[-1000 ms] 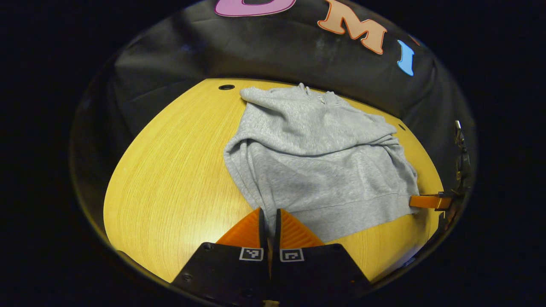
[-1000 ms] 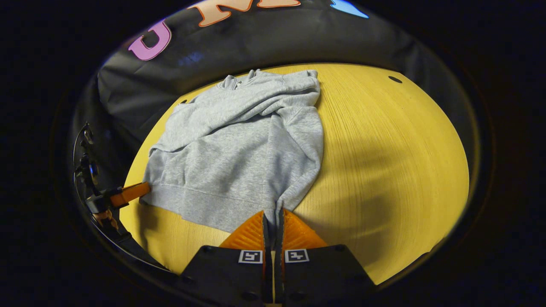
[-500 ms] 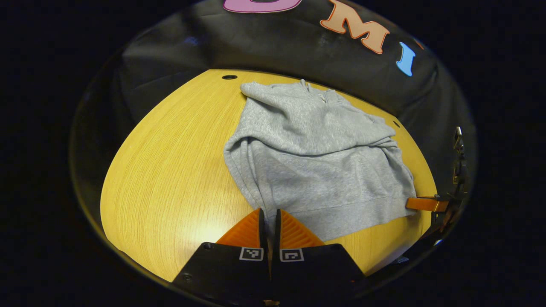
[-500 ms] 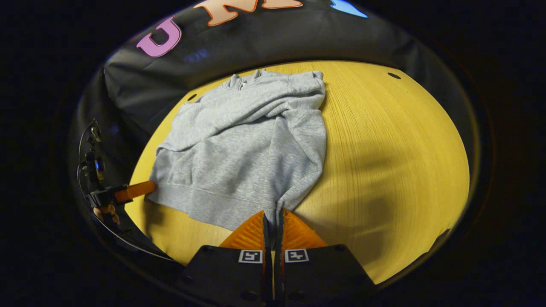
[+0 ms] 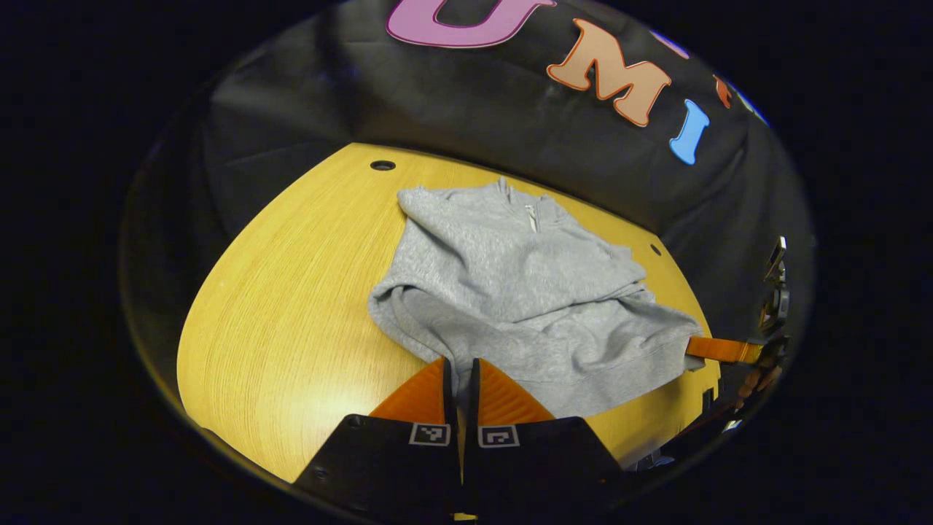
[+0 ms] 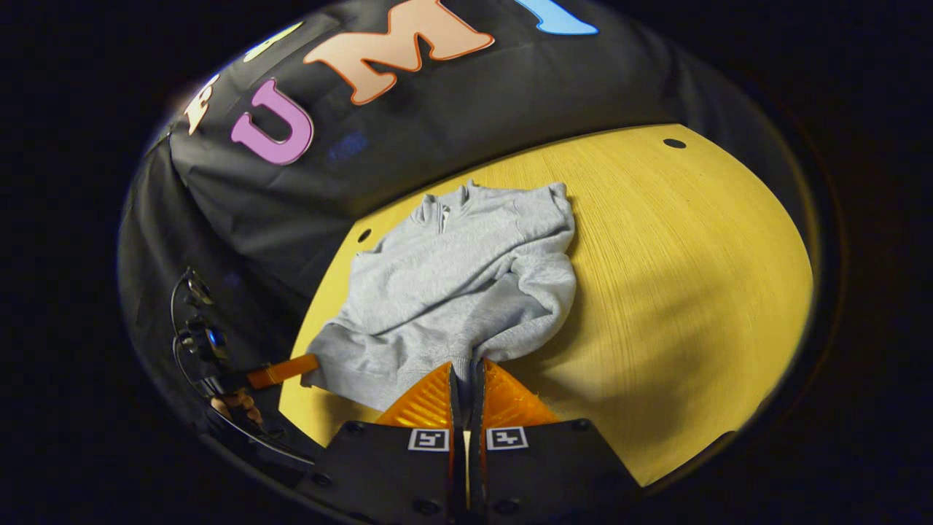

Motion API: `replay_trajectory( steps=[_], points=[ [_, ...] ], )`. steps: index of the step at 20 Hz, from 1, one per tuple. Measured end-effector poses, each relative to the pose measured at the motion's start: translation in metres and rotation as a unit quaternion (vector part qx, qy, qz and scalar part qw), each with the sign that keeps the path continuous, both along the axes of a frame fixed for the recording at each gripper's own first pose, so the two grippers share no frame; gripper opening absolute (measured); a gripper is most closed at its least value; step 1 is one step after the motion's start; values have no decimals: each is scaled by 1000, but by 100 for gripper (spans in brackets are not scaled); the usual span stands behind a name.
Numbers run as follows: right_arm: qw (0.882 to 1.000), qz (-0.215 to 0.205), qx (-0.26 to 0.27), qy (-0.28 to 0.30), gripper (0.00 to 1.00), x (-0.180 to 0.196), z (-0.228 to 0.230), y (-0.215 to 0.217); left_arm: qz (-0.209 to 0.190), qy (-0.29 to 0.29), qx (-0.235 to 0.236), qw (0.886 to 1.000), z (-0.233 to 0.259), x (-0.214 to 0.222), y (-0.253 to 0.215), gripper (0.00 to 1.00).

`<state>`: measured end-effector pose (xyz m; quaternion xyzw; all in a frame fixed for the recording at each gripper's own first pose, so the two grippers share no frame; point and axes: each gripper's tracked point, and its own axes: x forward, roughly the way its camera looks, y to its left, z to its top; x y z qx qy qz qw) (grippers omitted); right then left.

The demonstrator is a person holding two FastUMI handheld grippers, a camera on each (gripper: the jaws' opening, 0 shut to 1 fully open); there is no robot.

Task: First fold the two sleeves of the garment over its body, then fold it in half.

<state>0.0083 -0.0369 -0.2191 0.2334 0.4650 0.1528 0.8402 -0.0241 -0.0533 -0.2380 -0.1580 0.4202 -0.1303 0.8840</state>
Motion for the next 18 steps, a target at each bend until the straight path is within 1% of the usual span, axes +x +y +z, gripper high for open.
replay_trajectory(
  steps=[5, 9, 12, 16, 17, 18],
  points=[
    [999, -24, 44, -14, 4, 35, 25, 5, 19, -15, -36, 999, 25, 29, 0, 0],
    [996, -45, 68, -22, 4, 65, 39, 6, 38, -29, -60, 997, 38, 57, 4, 0],
    [995, -57, 83, -23, 4, 87, 43, 7, 47, -32, -74, 996, 46, 75, 5, 0],
    [991, -83, 103, -13, 4, 121, 37, 8, 49, -39, -76, 995, 49, 110, 5, 0],
    [990, -90, 107, -7, 4, 130, 33, 8, 52, -41, -75, 995, 48, 119, 6, 2],
    [989, -99, 111, 2, 2, 137, 27, 8, 57, -38, -76, 995, 46, 128, 7, 0]
  ],
)
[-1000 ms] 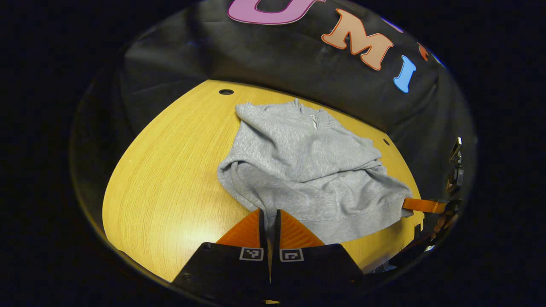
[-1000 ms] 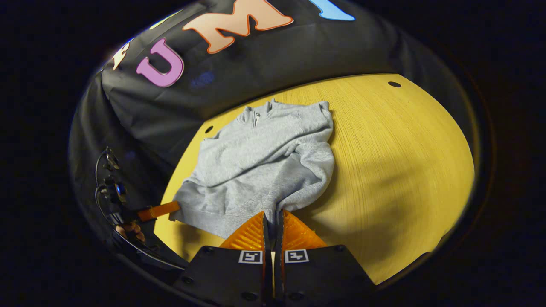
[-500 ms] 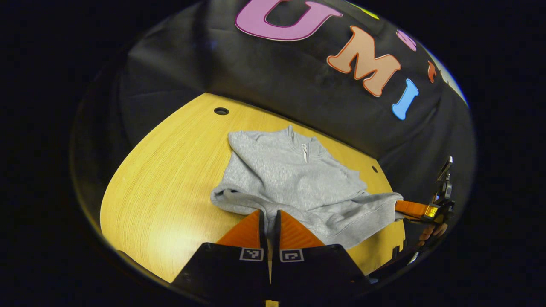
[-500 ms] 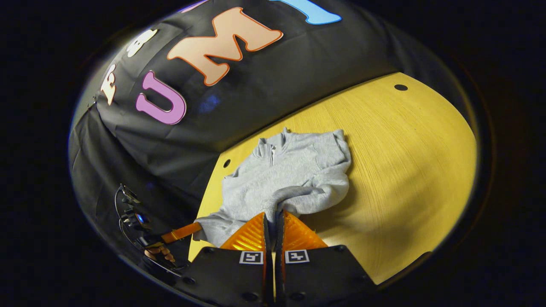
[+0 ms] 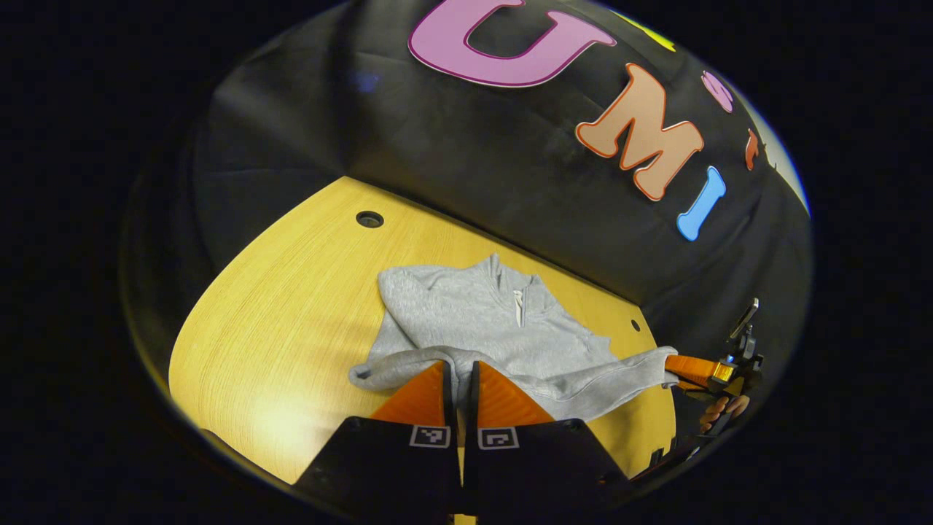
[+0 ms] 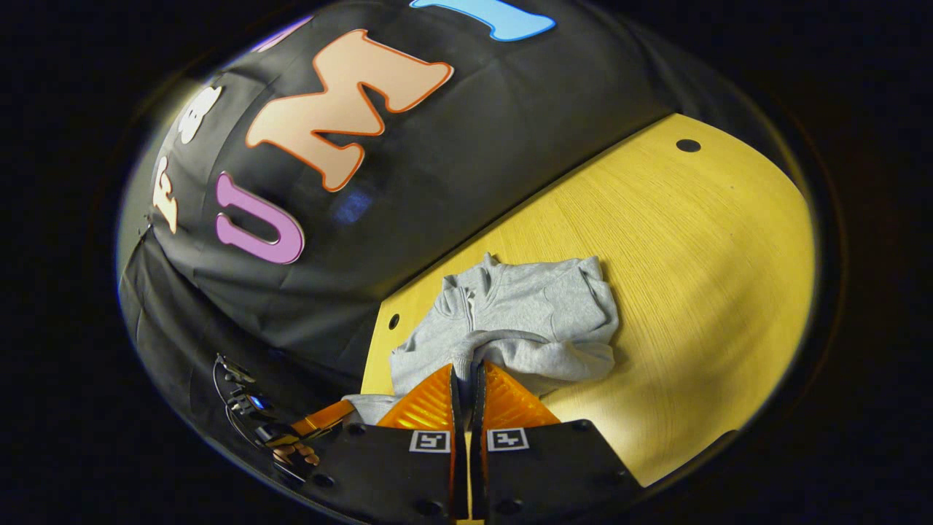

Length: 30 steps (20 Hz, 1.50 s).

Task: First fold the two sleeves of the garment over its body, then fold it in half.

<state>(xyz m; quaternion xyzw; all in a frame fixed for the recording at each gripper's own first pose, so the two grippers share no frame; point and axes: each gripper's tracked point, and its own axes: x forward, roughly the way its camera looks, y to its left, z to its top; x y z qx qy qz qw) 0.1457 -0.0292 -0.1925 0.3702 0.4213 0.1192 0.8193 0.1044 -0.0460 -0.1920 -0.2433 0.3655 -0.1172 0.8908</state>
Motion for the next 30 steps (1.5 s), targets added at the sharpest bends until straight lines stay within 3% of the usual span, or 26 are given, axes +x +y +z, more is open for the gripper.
replay_trajectory(
  steps=[9, 11, 13, 15, 16, 17, 18, 19, 20, 22, 24, 25, 28, 30],
  points=[
    [997, -50, -10, 63, 4, 53, -71, 1, 57, 82, -45, 994, -55, 56, -1, 0],
    [996, -58, -11, 72, 9, 61, -82, 3, 64, 93, -45, 993, -65, 67, -2, 0],
    [995, -62, -17, 79, 5, 66, -93, 3, 79, 108, -42, 990, -75, 73, 0, 1],
    [994, -66, -13, 80, 17, 70, -92, 6, 86, 128, -39, 987, -83, 75, 1, 6],
    [994, -72, -10, 76, 12, 76, -89, 6, 89, 130, -40, 987, -82, 77, 0, 6],
    [995, -80, -2, 66, 37, 84, -82, 7, 98, 124, -44, 986, -80, 84, 0, 7],
    [995, -89, 2, 51, 61, 93, -77, 9, 113, 106, -48, 987, -73, 93, 4, 10],
    [995, -96, -6, 33, 85, 102, -74, 7, 127, 81, -49, 987, -65, 102, 9, 24],
    [995, -98, -24, 17, 98, 105, -68, 1, 139, 58, -51, 987, -54, 110, 13, 30],
    [994, -89, -57, -12, 94, 107, -56, -5, 150, 4, -59, 987, -24, 122, 20, 51],
    [993, -77, -82, -38, 98, 104, -46, -8, 140, -26, -24, 990, -9, 122, 25, 87],
    [991, -72, -99, -52, 98, 101, -42, -10, 131, -36, -1, 991, -6, 118, 28, 94],
    [980, -56, -155, -109, 98, 90, -17, -18, 117, -83, 62, 988, 24, 112, 36, 95],
    [965, -49, -196, -167, 98, 81, 11, -21, 119, -125, 110, 979, 48, 106, 42, 96]
  ],
)
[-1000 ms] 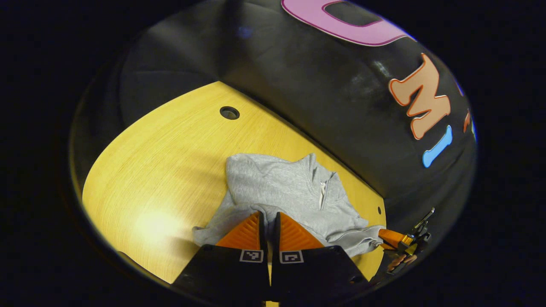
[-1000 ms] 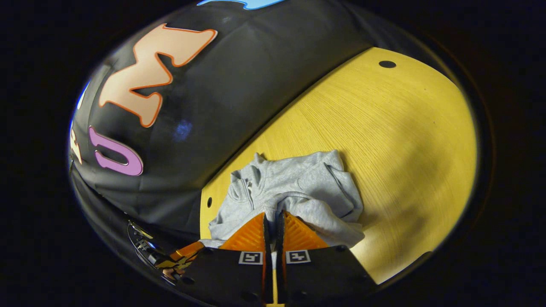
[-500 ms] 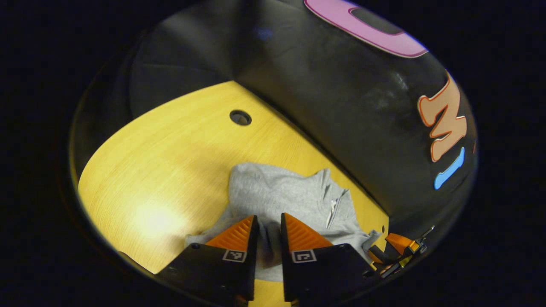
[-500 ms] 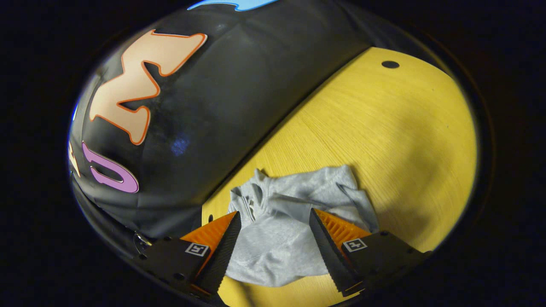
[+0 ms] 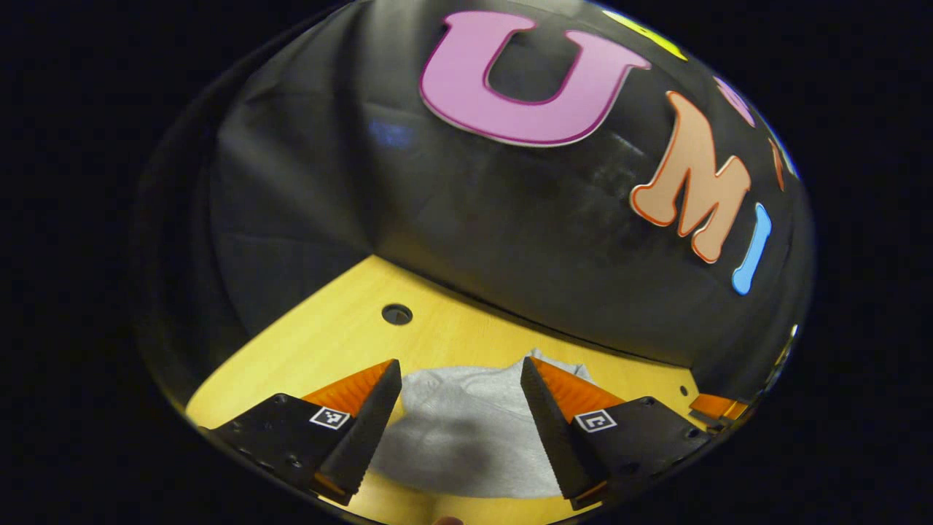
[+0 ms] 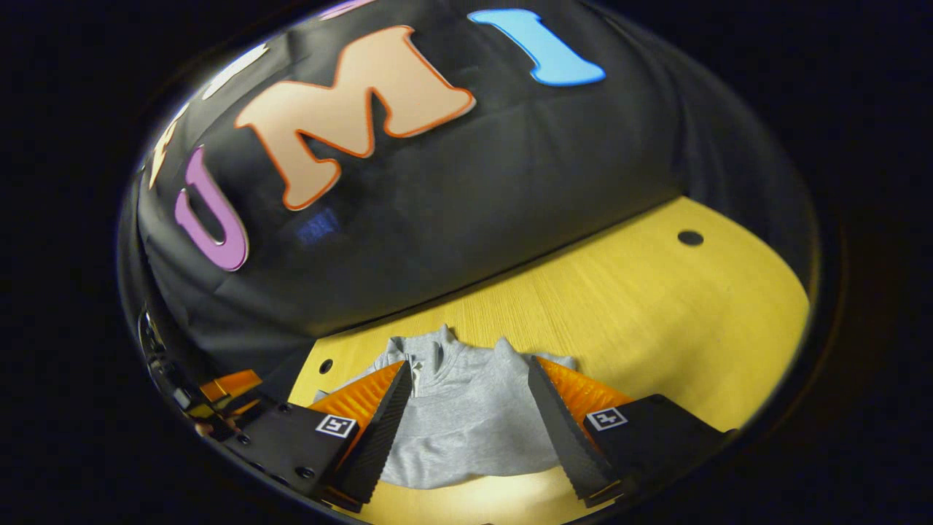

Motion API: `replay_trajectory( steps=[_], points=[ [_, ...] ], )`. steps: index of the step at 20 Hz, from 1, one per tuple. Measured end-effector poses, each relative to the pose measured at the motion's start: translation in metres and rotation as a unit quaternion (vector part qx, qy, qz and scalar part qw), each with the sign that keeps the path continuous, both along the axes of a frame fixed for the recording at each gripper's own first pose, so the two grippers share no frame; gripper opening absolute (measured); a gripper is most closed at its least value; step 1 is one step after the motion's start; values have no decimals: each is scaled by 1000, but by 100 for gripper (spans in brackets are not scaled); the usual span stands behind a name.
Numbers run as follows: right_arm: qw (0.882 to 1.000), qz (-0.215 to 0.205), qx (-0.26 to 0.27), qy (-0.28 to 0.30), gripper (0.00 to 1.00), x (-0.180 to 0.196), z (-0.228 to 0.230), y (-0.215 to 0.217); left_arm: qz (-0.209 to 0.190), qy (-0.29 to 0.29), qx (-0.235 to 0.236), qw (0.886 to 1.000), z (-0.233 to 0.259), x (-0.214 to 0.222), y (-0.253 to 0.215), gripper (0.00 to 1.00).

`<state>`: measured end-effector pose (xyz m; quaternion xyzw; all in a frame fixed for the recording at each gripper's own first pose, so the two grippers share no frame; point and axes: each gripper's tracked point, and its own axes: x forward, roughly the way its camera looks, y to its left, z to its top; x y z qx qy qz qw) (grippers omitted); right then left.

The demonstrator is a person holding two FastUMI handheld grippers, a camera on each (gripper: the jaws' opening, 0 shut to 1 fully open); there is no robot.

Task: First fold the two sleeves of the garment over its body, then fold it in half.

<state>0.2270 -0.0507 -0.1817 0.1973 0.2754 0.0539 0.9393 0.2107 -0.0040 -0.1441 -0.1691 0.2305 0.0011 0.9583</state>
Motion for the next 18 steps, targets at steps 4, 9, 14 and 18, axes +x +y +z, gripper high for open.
replay_trajectory(
  steps=[4, 9, 14, 18],
  points=[
    [991, 4, -89, -104, 98, -26, 58, -10, 7, -62, 94, 994, 46, -27, 12, 95],
    [977, -8, -130, -169, 96, -76, 97, -18, 11, -107, 182, 977, 84, -81, 21, 95],
    [969, -10, -157, -192, 98, -107, 97, -18, 21, -97, 186, 978, 85, -119, 19, 96],
    [967, -15, -140, -212, 99, -109, 113, -9, 18, -105, 201, 974, 94, -132, 20, 97]
  ],
)
